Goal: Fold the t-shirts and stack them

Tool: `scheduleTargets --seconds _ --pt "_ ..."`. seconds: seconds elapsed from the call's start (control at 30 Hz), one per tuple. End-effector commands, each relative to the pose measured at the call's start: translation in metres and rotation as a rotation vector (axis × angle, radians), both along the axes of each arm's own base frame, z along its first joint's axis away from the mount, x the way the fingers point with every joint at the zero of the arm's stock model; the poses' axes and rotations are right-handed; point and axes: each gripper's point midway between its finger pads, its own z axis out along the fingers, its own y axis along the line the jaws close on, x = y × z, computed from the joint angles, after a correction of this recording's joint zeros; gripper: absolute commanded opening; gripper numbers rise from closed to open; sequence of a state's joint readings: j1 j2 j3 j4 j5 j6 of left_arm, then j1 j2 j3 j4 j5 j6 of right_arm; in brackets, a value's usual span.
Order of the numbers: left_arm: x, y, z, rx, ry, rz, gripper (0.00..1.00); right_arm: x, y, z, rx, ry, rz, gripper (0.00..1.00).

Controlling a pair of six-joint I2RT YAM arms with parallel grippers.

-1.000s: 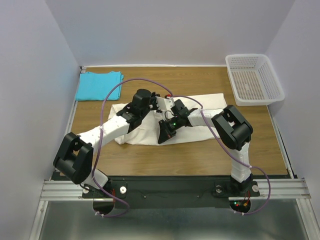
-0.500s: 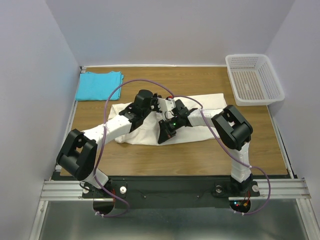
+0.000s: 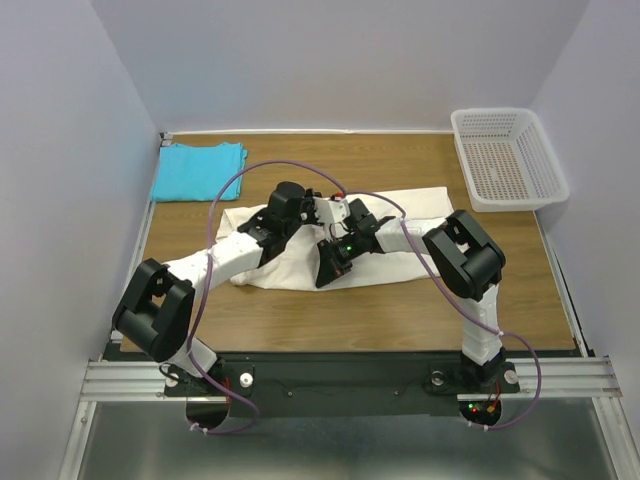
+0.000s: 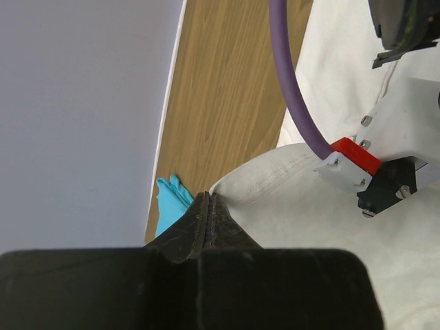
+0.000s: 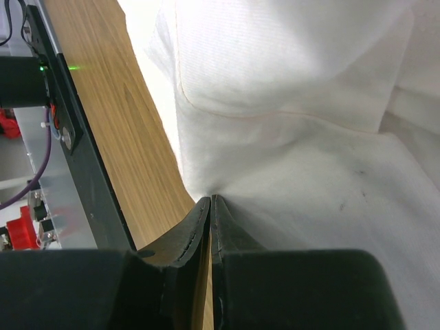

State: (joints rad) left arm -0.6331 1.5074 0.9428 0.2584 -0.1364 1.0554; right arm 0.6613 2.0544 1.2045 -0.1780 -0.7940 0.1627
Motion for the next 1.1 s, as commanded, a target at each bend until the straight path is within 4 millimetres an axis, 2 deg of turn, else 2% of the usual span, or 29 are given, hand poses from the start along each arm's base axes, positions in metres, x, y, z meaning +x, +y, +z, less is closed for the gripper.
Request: scheduleTargets --seconds 0.0,0.2,0.3,0.43,0.6,0.63,0.7,0.73,0.77,0.8,0.83,0.87,0.93,0.97,1.0,1.07 --pt "-0.003 0.001 0.044 -0.104 -0.094 0.017 0.0 -0.001 -0.018 -0.044 -0.156 -0.014 -0.028 0.11" --pt "-0.014 0.01 0.066 -0.177 -0.122 0.039 0.05 -0.001 -0.017 -0.043 -0.155 -0.016 -0.028 0.11" --pt "-0.023 0.014 0.078 -0.222 -0.134 0.039 0.21 0.0 -0.017 -0.044 -0.158 -0.016 -0.029 0.11" --pt "-0.034 0.016 0.087 -0.267 -0.135 0.028 0.33 0.0 -0.017 -0.044 -0.157 -0.017 -0.029 0.11" --pt "-0.046 0.023 0.093 -0.323 -0.105 0.049 0.39 0.002 -0.017 -0.044 -0.159 -0.02 -0.031 0.11" --pt "-0.05 0.026 0.101 -0.389 -0.097 0.076 0.41 0.002 -0.016 -0.043 -0.157 -0.023 -0.029 0.11" --pt "-0.058 0.033 0.104 -0.45 -0.061 0.12 0.43 0.002 -0.017 -0.043 -0.159 -0.024 -0.03 0.11" --pt "-0.067 0.034 0.119 -0.596 -0.028 0.159 0.46 0.002 -0.017 -0.042 -0.158 -0.025 -0.028 0.11" --pt "-0.073 0.039 0.116 -0.651 0.019 0.21 0.48 0.002 -0.017 -0.041 -0.158 -0.026 -0.032 0.11" --pt "-0.079 0.042 0.132 -0.765 0.043 0.247 0.49 0.002 -0.017 -0.041 -0.158 -0.028 -0.031 0.11" --pt "-0.084 0.044 0.132 -0.846 0.09 0.296 0.51 0.002 -0.017 -0.041 -0.16 -0.027 -0.03 0.1" --pt "-0.096 0.043 0.117 -0.979 0.225 0.401 0.53 0.003 -0.017 -0.04 -0.159 -0.032 -0.033 0.11" --pt "-0.109 0.044 0.109 -1.104 0.347 0.509 0.54 0.003 -0.018 -0.041 -0.163 -0.035 -0.033 0.11" --pt "-0.124 0.041 0.088 -1.192 0.491 0.617 0.54 0.003 -0.018 -0.041 -0.165 -0.039 -0.032 0.11" --pt "-0.133 0.042 0.074 -1.221 0.552 0.677 0.57 0.004 -0.018 -0.041 -0.165 -0.038 -0.033 0.11" --pt "-0.153 0.044 0.044 -1.288 0.678 0.818 0.57 0.005 -0.018 -0.041 -0.168 -0.039 -0.033 0.11"
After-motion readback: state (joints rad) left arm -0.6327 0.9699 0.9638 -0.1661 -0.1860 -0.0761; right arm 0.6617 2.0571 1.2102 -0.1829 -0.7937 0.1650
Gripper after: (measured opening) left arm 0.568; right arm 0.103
